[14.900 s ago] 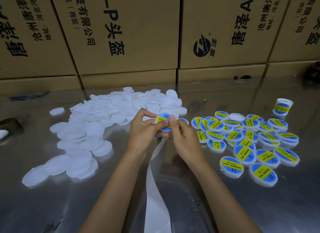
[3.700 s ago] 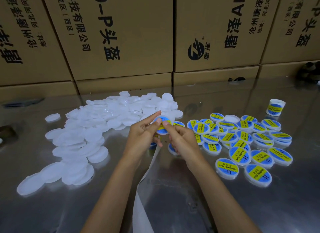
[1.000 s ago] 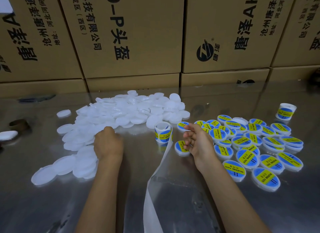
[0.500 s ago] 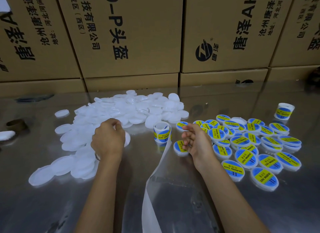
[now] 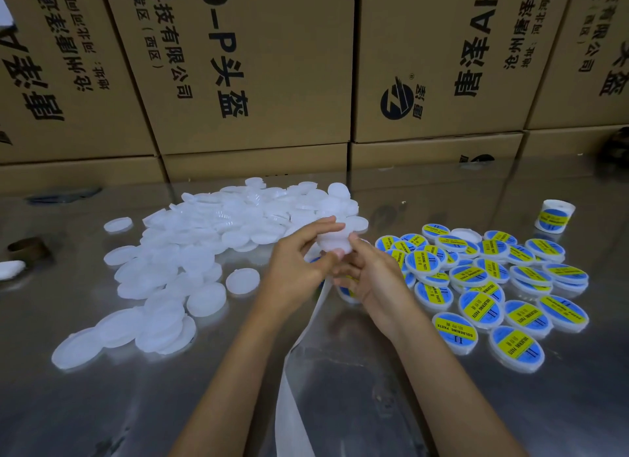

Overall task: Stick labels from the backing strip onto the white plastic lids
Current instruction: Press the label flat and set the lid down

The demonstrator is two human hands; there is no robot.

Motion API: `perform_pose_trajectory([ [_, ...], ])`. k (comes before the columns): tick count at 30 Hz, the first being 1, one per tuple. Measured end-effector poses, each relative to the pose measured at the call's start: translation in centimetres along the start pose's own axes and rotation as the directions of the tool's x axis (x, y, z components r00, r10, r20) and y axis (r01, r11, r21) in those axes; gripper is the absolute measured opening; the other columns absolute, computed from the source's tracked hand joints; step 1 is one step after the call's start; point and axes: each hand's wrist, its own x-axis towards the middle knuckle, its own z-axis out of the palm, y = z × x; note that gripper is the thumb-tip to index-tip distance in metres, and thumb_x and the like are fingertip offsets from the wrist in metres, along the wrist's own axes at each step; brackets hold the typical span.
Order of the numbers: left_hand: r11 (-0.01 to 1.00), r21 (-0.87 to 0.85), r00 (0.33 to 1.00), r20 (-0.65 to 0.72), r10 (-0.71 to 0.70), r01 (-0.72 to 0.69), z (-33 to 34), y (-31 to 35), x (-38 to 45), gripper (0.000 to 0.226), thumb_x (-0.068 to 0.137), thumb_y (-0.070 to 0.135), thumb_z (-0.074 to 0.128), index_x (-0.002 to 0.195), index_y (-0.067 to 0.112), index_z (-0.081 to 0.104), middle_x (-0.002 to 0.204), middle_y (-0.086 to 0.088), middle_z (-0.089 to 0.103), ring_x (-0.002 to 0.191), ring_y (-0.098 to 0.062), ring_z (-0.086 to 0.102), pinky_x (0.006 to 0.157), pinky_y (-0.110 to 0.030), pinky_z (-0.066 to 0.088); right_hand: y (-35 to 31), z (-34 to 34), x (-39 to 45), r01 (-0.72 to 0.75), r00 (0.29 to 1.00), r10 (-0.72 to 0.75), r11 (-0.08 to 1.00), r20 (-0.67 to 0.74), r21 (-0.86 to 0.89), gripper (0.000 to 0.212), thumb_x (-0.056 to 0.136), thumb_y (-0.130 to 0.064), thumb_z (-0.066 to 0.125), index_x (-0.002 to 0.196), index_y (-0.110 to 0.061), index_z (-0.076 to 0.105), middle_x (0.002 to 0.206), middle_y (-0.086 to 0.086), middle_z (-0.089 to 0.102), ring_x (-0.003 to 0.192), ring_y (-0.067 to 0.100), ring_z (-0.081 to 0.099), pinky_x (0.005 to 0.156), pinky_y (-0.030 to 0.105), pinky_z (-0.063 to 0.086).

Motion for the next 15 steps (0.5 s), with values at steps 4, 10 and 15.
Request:
perform_pose_trajectory([
  [4,0.981,-0.127,0.989,-0.006,-0.15,0.148,0.4,0.0,0.0,0.048,0.09,0.003,0.07,0.132,0.025,0.061,0.13,0.012,0.063,0.107,0.015,0.061,0.079,-0.006,0.048,-0.2,-0.5,0.0,0.031,0.999,-0.031,0.999,0.009,0.015,0.025,0.101,-0.017,0.054,0.115,0.0,0.063,0.084,0.014,0.065,0.061,0.017,0.063,0.052,0.025,0.051],
  [10,0.924,-0.289,0.938,-0.164,-0.304,0.249,-0.5,-0.1,0.3,0.017,0.094,0.006,0.067,0.109,0.014,0.068,0.102,-0.013,0.076,0.093,-0.029,0.075,0.081,-0.033,0.061,0.7,-0.3,0.1,0.257,0.951,-0.302,0.891,-0.067,-0.375,0.015,0.096,-0.023,0.064,0.09,-0.013,0.073,0.083,0.006,0.074,0.074,0.016,0.069,0.068,0.029,0.057],
  [15,0.93,-0.257,0.91,-0.253,-0.328,0.264,-1.5,-0.7,0.8,0.034,0.099,-0.002,0.053,0.124,0.018,0.061,0.114,-0.018,0.064,0.083,-0.032,0.076,0.069,-0.036,0.063,2.5,-1.0,1.1,0.338,0.891,-0.453,0.61,0.035,-0.717,0.033,0.098,-0.005,0.046,0.127,-0.014,0.06,0.116,0.004,0.069,0.11,0.02,0.062,0.095,0.034,0.048],
])
